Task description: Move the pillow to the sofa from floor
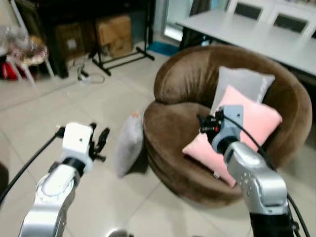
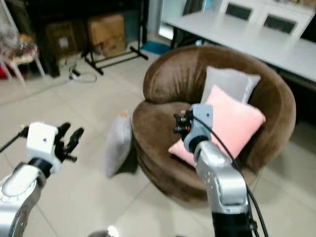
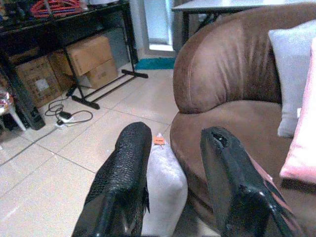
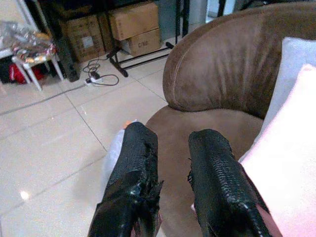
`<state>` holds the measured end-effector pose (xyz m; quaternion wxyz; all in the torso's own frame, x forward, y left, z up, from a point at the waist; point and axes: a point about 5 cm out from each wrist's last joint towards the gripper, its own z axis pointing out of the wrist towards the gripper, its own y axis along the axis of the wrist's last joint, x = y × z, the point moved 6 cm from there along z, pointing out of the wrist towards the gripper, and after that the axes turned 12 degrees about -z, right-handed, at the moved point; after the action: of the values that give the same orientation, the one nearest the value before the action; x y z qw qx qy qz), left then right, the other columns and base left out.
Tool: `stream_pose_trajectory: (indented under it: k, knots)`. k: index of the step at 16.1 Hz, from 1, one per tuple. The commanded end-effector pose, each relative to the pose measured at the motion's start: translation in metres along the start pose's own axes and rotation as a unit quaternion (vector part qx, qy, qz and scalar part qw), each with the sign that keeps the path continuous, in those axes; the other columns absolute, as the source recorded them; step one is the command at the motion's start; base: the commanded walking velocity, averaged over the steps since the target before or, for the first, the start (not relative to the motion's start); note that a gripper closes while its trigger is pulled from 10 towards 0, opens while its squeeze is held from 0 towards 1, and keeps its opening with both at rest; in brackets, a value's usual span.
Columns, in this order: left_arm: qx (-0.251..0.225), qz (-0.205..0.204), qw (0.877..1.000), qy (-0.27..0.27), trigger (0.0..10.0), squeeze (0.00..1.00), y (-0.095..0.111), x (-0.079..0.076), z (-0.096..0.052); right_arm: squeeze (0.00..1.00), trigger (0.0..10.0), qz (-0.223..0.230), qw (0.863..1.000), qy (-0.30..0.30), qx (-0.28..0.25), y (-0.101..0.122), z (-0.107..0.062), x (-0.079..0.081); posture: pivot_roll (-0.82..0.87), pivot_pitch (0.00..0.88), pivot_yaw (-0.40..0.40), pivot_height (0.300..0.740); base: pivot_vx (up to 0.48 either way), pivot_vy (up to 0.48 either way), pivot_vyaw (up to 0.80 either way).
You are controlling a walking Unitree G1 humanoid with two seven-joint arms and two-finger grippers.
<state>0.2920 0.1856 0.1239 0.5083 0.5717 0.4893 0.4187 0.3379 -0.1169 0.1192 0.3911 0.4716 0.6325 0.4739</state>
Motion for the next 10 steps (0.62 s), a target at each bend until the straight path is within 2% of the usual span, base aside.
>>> stream_pose_trajectory:
  k: [1, 5, 8, 10]
  knots:
    - [-0.003, 0.008, 1.0, 0.005, 10.0, 0.0, 0.0024, 0.0031, 0.0013, 0.0, 10.0, 0.0, 1.0, 0.007, 0.004, 0.0, 0.0012, 0.0038, 0.02, 0.0, -0.067, 0.74, 0.0, 0.48, 0.0]
    - [-0.005, 0.009, 1.0, 0.005, 10.0, 0.0, 0.0028, 0.0032, 0.0022, 0.0, 10.0, -0.001, 1.0, 0.008, 0.005, 0.0, 0.0019, 0.0039, 0.02, 0.0, -0.065, 0.74, 0.0, 0.48, 0.0]
    - [-0.014, 0.004, 1.0, 0.005, 10.0, 0.0, 0.0058, 0.002, 0.0013, 0.0, 10.0, -0.006, 1.0, -0.001, 0.008, -0.0044, 0.0009, 0.0007, 0.02, 0.0, -0.065, 0.74, 0.0, 0.0, 0.0]
    - [-0.015, 0.011, 1.0, 0.019, 10.0, 0.0, 0.004, 0.0079, 0.0003, 0.0, 10.0, -0.026, 1.0, -0.011, 0.0, -0.0035, 0.0003, -0.0032, 0.02, 0.0, -0.065, 0.74, 0.0, 0.0, 0.0]
